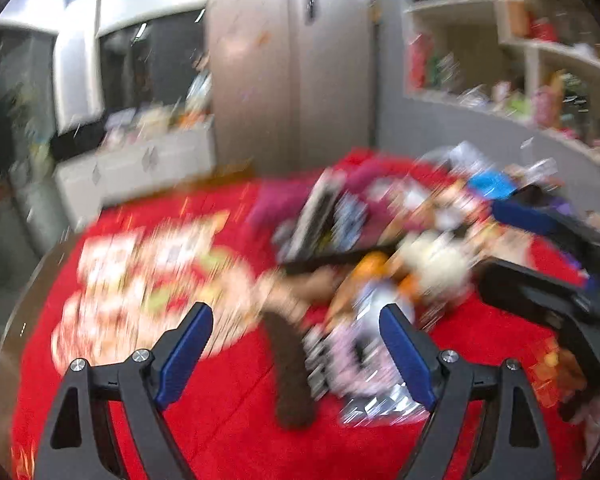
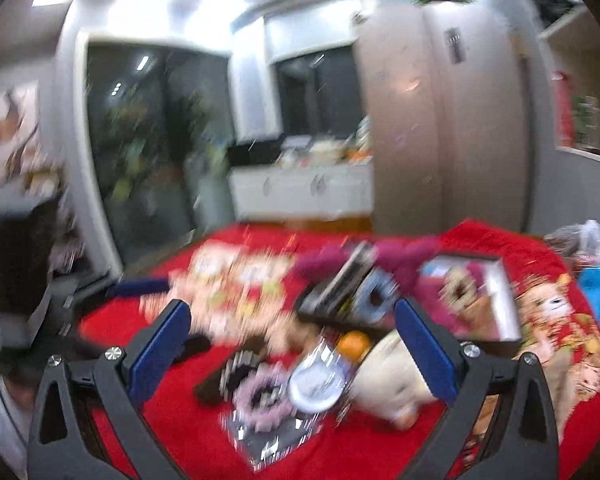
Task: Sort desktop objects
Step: 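Move both grippers back toward the remaining trinkets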
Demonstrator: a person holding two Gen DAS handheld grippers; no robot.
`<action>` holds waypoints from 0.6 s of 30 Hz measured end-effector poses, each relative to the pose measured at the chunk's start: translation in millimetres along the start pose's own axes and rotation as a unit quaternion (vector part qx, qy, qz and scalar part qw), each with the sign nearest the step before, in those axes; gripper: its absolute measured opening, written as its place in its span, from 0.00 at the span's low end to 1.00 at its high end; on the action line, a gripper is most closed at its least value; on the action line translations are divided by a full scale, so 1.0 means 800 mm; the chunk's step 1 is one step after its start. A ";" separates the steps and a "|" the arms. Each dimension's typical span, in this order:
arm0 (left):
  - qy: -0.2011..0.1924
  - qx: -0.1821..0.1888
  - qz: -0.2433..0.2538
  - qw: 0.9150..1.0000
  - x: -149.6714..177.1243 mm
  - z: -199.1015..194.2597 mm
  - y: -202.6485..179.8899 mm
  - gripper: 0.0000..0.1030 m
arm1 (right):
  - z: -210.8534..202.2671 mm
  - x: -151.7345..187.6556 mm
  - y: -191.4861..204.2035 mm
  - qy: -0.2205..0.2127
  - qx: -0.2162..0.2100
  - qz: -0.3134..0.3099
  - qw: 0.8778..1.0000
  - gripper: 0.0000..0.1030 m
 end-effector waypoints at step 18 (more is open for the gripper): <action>0.081 -0.036 0.033 0.996 0.042 0.084 0.008 0.85 | 0.109 0.096 0.005 0.181 -0.091 0.078 0.976 0.65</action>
Point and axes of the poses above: each gripper's, at about its wrist camera, not at the fingertips, and z roughly the way its jaws point, y to its left, x to its underside, the point moved 10 cm from there along z, roughly the way its jaws point, and after that the axes turned 14 degrees about y, right-handed, at the moved point
